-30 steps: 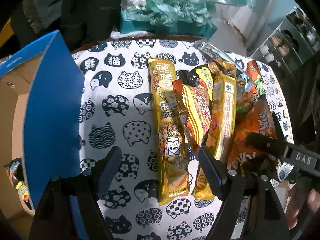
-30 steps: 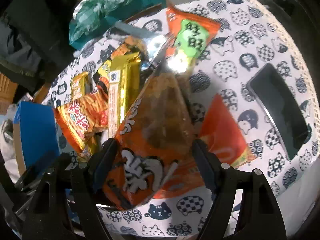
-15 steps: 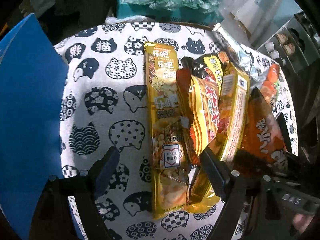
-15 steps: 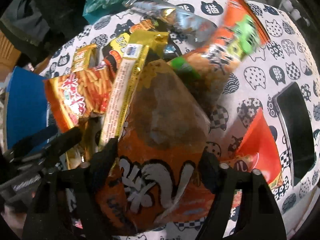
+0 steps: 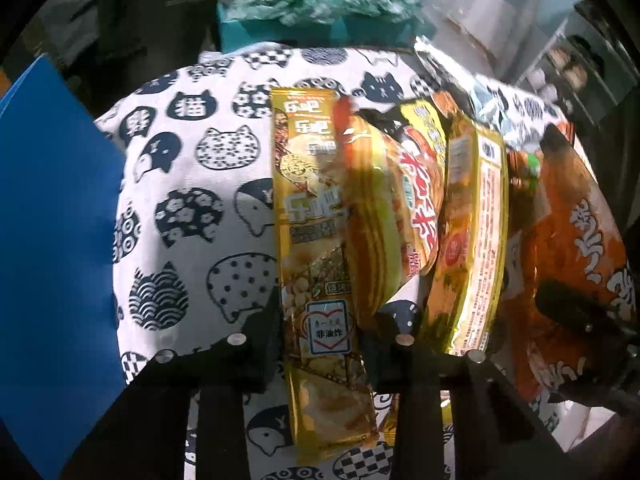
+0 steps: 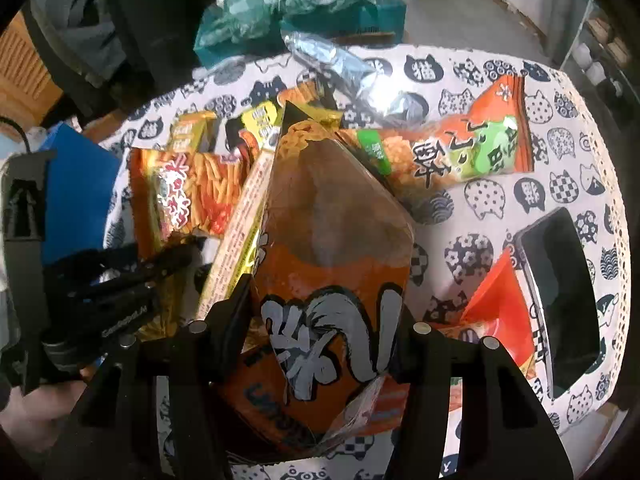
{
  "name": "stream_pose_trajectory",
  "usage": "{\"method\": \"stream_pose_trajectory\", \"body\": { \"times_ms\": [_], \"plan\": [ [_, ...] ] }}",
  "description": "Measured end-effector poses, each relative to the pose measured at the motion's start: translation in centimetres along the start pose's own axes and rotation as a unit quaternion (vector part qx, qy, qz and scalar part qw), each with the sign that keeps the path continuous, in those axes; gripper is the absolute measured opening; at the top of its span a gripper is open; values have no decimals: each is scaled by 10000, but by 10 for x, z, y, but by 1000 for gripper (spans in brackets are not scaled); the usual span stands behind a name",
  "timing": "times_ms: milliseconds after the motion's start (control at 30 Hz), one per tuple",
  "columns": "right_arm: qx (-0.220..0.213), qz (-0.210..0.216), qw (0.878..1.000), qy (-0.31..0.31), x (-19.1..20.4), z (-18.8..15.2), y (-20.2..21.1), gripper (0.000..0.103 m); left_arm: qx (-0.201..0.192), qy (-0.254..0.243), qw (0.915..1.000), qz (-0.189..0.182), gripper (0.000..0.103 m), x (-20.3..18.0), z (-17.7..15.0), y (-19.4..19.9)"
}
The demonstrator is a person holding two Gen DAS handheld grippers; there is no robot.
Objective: Organize snacks
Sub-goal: 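Lift and carry the yellow bar and orange bag over the box with both grippers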
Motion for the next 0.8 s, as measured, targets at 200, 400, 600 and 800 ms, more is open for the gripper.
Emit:
{"method": "stream_pose_trajectory", "body": {
  "times_ms": [200,400,600,800],
  "plan": [
    [-121,45,9999,-40,-4,1,12,55,-351,-69,9990,264,32,8,-3,21],
    [-263,78,9996,7,4,0,25,55,-567,51,9980,271,32,17,-8,42],
    [-370,105,9992,54,12,-4,37,55,-866,67,9958,288,32,19,-10,69],
    [-467,123,9987,150,24,-4,44,55,-1205,-46,9921,348,32,16,-16,98]
  ]
}}
Point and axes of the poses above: each gripper's, at about its wrist camera, not at the fingertips, and y roughly against the way its jaws point, x to its left, z to its top, the point moved 6 cm from there along -y, roughly the way its jaws point, and after that the axes turned 4 degrees about x, right-handed, at the moved point
